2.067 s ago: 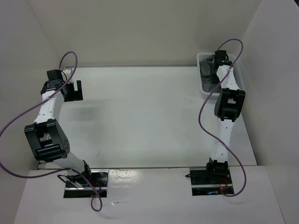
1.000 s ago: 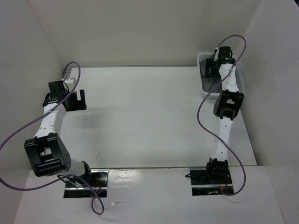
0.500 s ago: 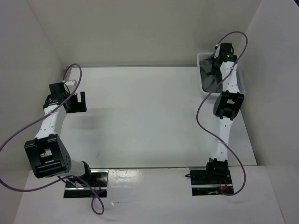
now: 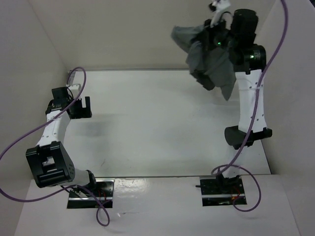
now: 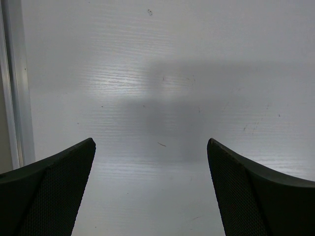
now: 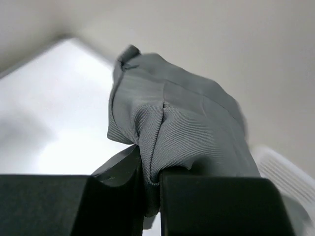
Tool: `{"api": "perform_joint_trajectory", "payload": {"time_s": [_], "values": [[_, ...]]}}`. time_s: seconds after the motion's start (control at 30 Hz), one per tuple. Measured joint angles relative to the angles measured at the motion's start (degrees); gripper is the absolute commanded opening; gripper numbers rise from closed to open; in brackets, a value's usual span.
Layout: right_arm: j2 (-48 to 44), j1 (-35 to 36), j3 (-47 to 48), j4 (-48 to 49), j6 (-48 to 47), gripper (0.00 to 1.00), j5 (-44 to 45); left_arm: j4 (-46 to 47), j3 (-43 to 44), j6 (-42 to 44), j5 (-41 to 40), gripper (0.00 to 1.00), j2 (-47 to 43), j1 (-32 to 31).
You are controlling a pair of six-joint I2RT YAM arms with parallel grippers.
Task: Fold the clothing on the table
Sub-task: Move the skirt to the center of the board
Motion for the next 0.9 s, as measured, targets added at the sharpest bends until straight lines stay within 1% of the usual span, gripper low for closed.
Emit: {"api": "perform_joint_trajectory", "payload": {"time_s": [0.1,0.2,0.3,0.43,0.47,0.53,0.57,0.63,0.67,0.7,0.8,0.9], "values": [[-0.66,11.15,-1.31,-1.31,-2.62,0.00,-5.75,-0.07,0.00,0.00,0.68,1.00,-0.02,0.00],[0.07,16.96,-2.23,-4.66,-4.52,0.00,-11.58,-0.44,0.00,0.00,1.49,1.00,-0.07,0.00],[0.52,17.46,-2.23,-7.39,-5.40,0.00,-15.67,-0.92,0.00,0.04,1.81,1.00,-0.50,0.00],[0.55,16.48,-2.69,-8.81,-5.66,0.00,-15.58,-1.53,-0.39,0.07,2.12,1.00,-2.75,0.00],[0.48,16.15,-3.65,-8.61,-5.81,0.08,-15.47,-1.53,-0.68,0.09,2.16,1.00,-3.56,0.00],[0.33,15.63,-6.32,-8.39,-5.81,0.59,-14.93,-1.68,-1.27,0.09,2.29,1.00,-5.07,0.00],[0.13,15.23,-8.87,-7.34,-5.68,0.80,-14.21,-1.75,-1.46,0.09,2.34,1.00,-5.57,0.00],[-0.31,14.29,-15.39,-4.81,-5.01,0.93,-10.14,-1.79,-1.79,0.17,2.40,1.00,-6.45,0.00],[-0.76,13.88,-20.17,-2.38,-4.28,0.97,-7.21,-1.90,-1.92,0.22,2.43,1.00,-6.78,0.00],[-0.87,13.64,-23.50,-1.25,-3.78,0.99,-4.61,-1.95,-1.95,0.28,2.47,1.00,-6.88,0.00],[-0.33,13.16,-34.12,2.25,-1.86,0.99,7.34,-1.75,-2.29,1.29,2.99,1.00,-6.97,0.00],[0.57,13.05,-37.62,3.37,-0.85,0.99,14.43,-1.51,-3.96,1.84,4.09,1.00,-7.39,0.00]]}}
